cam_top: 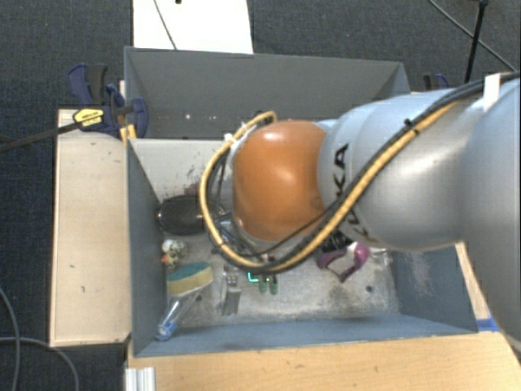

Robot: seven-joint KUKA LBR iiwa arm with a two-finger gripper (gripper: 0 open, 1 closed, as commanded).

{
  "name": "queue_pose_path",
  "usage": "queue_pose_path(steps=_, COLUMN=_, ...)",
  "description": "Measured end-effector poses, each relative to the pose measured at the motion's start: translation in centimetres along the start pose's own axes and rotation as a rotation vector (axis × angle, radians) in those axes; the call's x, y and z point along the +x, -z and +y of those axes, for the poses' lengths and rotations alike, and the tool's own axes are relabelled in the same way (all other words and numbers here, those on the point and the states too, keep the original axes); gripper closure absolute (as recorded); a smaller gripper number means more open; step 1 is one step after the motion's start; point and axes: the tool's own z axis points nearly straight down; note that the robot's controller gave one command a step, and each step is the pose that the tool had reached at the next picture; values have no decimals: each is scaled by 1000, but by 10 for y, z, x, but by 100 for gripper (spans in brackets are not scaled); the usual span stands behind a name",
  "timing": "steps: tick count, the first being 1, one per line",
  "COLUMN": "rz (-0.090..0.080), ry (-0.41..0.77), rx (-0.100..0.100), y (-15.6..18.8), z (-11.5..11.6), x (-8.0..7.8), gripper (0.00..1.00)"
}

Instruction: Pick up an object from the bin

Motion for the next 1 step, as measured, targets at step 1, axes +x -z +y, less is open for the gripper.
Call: queue_pose_path(steps=1, rz=-7, ry=-6, rx=-2, y=4, z=-1, x=-2, gripper=100)
